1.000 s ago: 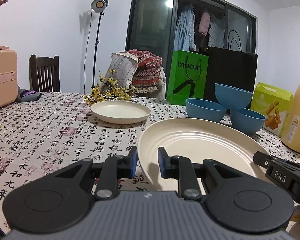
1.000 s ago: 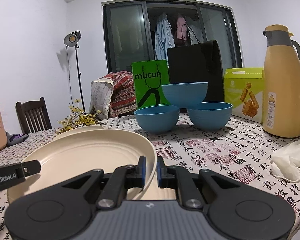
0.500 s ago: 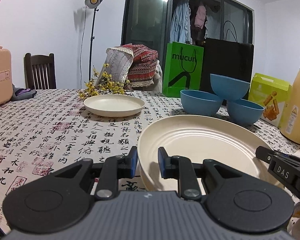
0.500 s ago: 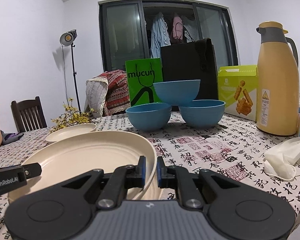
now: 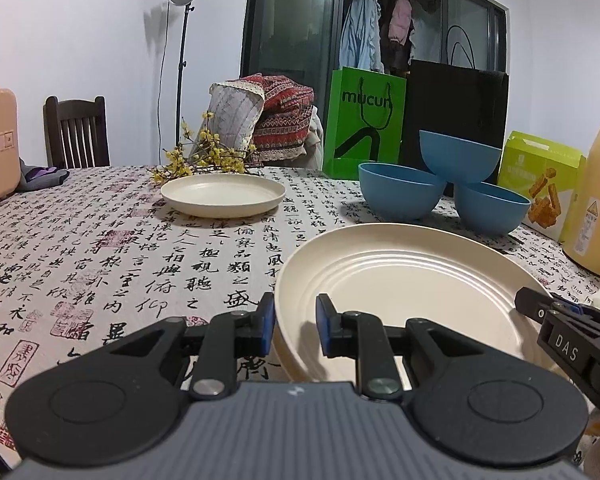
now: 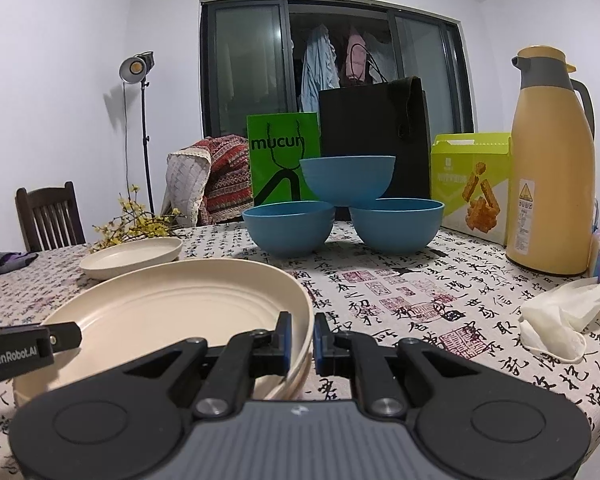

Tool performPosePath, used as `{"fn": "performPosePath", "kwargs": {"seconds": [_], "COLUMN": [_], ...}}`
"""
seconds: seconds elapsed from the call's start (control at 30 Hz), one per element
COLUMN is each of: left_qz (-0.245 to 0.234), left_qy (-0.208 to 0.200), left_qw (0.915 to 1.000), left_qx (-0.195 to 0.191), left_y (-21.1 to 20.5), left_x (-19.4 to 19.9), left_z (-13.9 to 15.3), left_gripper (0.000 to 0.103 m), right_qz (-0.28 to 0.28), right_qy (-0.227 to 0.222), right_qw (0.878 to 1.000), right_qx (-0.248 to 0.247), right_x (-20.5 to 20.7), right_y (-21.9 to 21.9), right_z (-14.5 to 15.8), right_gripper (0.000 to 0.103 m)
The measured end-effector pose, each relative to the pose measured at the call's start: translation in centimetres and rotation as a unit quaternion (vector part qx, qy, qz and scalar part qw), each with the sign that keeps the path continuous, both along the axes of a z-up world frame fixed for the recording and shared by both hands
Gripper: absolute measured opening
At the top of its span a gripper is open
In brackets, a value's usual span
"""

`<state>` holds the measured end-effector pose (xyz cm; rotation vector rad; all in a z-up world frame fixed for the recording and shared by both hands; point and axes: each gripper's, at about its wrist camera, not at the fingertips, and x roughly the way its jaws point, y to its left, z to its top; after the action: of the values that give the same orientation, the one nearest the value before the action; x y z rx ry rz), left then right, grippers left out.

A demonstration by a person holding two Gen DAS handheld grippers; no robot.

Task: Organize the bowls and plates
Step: 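Lower the cream plates onto the tablecloth beside the blue bowls with both grippers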

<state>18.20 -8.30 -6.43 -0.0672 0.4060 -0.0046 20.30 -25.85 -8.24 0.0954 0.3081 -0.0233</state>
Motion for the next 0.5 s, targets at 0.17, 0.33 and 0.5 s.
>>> {"fn": "performPosePath", "kwargs": {"seconds": [0.17,0.33,0.5], "left_qz": [0.002,0.006,0.008], "left_qy": [0.004,0.006,0.009], "left_qw": [1.0,0.9999,0.9998], "left_qx": [0.004,0.012,0.019], "left_y": [-0.1,-0.3,-0.6], "left_x": [0.3,0.6,0.8], "left_z": [-0.1,-0.2,-0.2], "left_gripper": [0.022,0.022,0.022], "right_qz": [0.0,0.001,0.001], "right_qy": [0.004,0.007,0.009], "right_qw": [1.0,1.0,1.0], "right_qx": [-0.006,-0.014,-0.016], "right_x": [0.4,0.8,1.1], "right_y": [0.0,0.1,0.2], "right_z": [-0.3,-0.7,-0.9], "right_gripper": [0.011,0.011,0.011]}}
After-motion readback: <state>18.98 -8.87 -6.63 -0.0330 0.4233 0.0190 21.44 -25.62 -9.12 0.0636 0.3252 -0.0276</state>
